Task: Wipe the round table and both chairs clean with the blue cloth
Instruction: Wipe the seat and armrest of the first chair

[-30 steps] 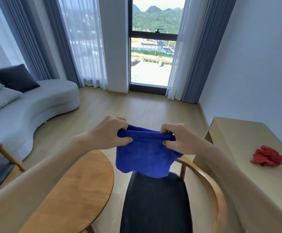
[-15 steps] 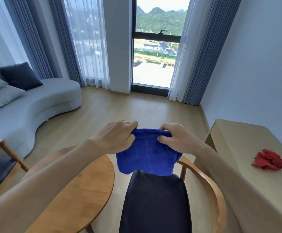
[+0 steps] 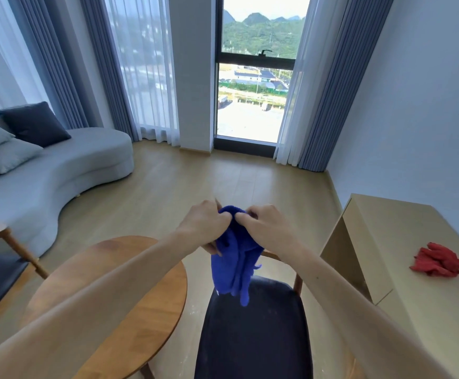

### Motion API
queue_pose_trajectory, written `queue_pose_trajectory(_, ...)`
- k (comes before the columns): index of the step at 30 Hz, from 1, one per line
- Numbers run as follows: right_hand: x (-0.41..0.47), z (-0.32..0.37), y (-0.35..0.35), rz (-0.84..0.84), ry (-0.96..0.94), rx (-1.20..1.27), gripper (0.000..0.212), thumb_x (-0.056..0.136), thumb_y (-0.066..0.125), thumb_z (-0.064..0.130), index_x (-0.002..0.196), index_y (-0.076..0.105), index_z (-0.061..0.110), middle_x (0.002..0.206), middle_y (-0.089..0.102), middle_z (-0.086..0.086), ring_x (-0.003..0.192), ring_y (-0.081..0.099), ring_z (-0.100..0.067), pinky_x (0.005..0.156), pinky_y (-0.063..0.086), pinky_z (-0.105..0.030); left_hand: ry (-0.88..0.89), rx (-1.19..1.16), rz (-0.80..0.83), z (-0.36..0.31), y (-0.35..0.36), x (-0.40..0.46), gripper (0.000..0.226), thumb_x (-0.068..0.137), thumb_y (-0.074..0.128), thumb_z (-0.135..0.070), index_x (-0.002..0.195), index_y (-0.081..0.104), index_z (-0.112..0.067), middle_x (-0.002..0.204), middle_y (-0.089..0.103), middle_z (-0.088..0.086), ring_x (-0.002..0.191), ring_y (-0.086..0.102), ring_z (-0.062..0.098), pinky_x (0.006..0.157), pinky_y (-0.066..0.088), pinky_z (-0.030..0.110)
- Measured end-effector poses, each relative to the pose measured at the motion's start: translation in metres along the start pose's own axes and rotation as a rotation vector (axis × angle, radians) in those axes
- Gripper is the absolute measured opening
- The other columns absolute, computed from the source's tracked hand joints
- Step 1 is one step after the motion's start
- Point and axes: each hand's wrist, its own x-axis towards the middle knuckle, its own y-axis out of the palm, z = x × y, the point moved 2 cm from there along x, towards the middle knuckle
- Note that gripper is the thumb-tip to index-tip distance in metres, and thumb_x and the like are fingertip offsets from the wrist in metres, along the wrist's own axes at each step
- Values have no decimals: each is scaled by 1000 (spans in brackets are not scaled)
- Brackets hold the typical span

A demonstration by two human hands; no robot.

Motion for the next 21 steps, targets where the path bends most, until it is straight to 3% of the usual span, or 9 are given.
queue_pose_trajectory(3, -7, 7, -4, 160, -42, 119, 34, 80, 63, 59, 82, 63, 25, 71, 65, 8, 62, 59, -4, 51, 43, -14, -120, -396, 174, -3, -7, -7, 22, 91, 48, -20, 99, 61, -4, 69, 71, 20, 62, 71, 32, 61, 61, 41)
queue_pose_trajectory(5, -12, 8, -4, 271, -133, 53, 31, 73, 74, 52, 92, 59, 32, 83, 68, 9, 74, 63, -6, 61, 50, -13, -188, -592, 319, -2, -11, -13, 32, 93, 44, -21, 109, 59, 2, 84, 71, 27, 75, 72, 38, 69, 61, 41)
queue_pose_trajectory(7, -13, 7, -5, 290, -184, -44, 45, 71, 80, 38, 107, 55, 29, 96, 66, 8, 87, 63, -11, 75, 55, -23, -213, -675, 418, -2, -14, -20, 31, 91, 41, -13, 112, 56, 3, 95, 70, 29, 85, 71, 38, 73, 61, 39)
queue_pose_trajectory(11, -14, 5, -20, 188, -223, -59, 41, 75, 73, 14, 112, 58, 24, 97, 67, 5, 88, 63, -15, 81, 56, -38, -24, -541, 379, 8, -19, -25, 28, 84, 56, 0, 110, 55, -8, 89, 74, 16, 86, 73, 26, 73, 58, 33)
queue_pose_trajectory(13, -16, 4, -32, 162, -244, -5, 38, 77, 66, 7, 108, 61, 27, 93, 68, 7, 86, 63, -14, 80, 57, -39, 152, -333, 203, 18, -25, -27, 28, 83, 68, -11, 108, 60, -18, 78, 72, -2, 73, 68, 10, 66, 53, 26)
queue_pose_trajectory(15, -18, 6, -42, 169, -283, 50, 37, 79, 62, 2, 104, 64, 29, 90, 69, 9, 85, 64, -14, 79, 56, -37, 298, -149, 92, 31, -25, -28, 39, 79, 76, -27, 113, 58, -28, 85, 64, -11, 78, 60, 2, 72, 50, 24)
queue_pose_trajectory(18, -24, 13, -53, 257, -330, 202, 39, 83, 60, -5, 106, 67, 25, 96, 70, 3, 90, 65, -18, 80, 56, -35, 317, -185, 309, 44, -7, -33, 73, 68, 81, -36, 131, 45, -32, 125, 57, -15, 117, 52, 1, 98, 44, 26)
queue_pose_trajectory(21, -25, 18, -63, 235, -396, 218, 42, 84, 57, -10, 109, 66, 22, 101, 70, 1, 94, 64, -17, 82, 55, -33, 334, -316, 408, 47, 16, -38, 69, 68, 80, -26, 129, 48, -29, 119, 64, -9, 109, 62, 11, 85, 53, 28)
